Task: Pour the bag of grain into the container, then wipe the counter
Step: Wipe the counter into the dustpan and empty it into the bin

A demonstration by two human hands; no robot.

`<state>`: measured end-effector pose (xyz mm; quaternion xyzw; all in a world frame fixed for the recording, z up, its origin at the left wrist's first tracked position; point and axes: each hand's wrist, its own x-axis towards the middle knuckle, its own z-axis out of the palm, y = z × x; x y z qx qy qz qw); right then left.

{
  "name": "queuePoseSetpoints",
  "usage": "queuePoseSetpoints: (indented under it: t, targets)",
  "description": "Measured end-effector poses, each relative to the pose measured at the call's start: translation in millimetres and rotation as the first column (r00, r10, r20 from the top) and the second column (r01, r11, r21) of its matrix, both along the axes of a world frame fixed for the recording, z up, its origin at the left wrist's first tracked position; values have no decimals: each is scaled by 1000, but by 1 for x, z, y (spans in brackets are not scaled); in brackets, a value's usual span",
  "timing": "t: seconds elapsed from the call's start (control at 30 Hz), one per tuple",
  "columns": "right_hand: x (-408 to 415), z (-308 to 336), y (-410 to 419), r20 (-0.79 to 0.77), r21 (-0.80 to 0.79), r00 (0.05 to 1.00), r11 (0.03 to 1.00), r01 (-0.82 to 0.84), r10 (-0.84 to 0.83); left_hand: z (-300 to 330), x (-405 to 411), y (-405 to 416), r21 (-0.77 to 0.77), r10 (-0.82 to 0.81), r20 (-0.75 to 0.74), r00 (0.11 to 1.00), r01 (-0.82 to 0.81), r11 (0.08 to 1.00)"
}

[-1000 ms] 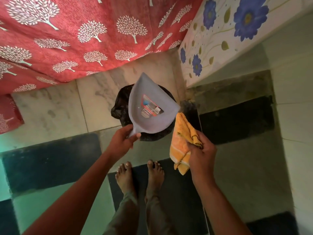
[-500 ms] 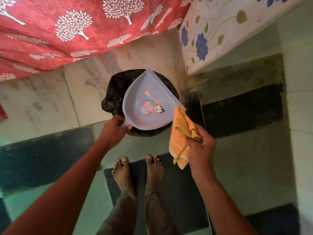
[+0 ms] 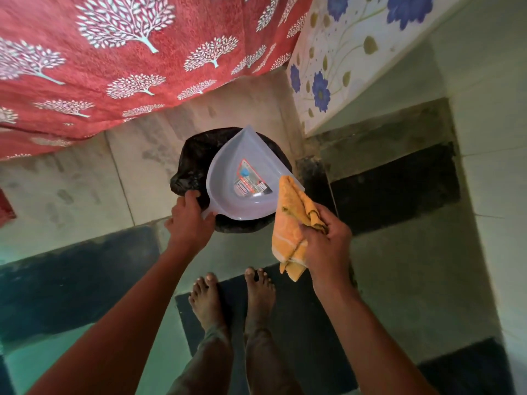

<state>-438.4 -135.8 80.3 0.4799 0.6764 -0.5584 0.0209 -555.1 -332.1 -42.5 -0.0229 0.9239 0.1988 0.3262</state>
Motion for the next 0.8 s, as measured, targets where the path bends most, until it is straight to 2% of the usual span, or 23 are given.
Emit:
queuePoseSetpoints:
  t: [0.07,0.13,0.17,0.23,0.27,0.33,0.43,0.53,0.6,0.7,0.8]
  targets:
    - [3,10,-5,-24,25,1000,1000,-1,2,26,5,8,35,-1,-128,992,6,999]
    - [8,25,-11,-52,52,999,999,-13,16,62,11,18,273,99,-176,979,-48,961]
    - [10,35,-15,-64,63,997,998,-27,31,86,13,24,408,175,-82,981,-127,904]
    - [14,63,-21,-88,125,993,990,-66,78,141,19,35,579,239,240,941,-336,743]
    - [17,77,-24,-111,184,986,977,-105,127,166,24,39,606,228,380,897,-427,671]
    - [22,115,-29,-167,335,955,925,-178,244,223,32,46,591,200,549,812,-546,594]
    - [33,177,-35,-136,514,893,801,-307,430,306,38,51,538,200,683,703,-669,513]
    - [49,255,-44,-109,603,852,715,-353,513,391,48,46,568,183,641,745,-621,539]
    - [60,303,-49,-156,616,818,702,-358,554,436,56,41,611,169,576,800,-559,561]
    - [83,380,-50,-348,509,819,825,-245,457,505,66,35,647,138,502,854,-477,595]
    - [109,436,-50,-439,375,882,927,7,171,556,76,36,658,107,517,849,-475,584]
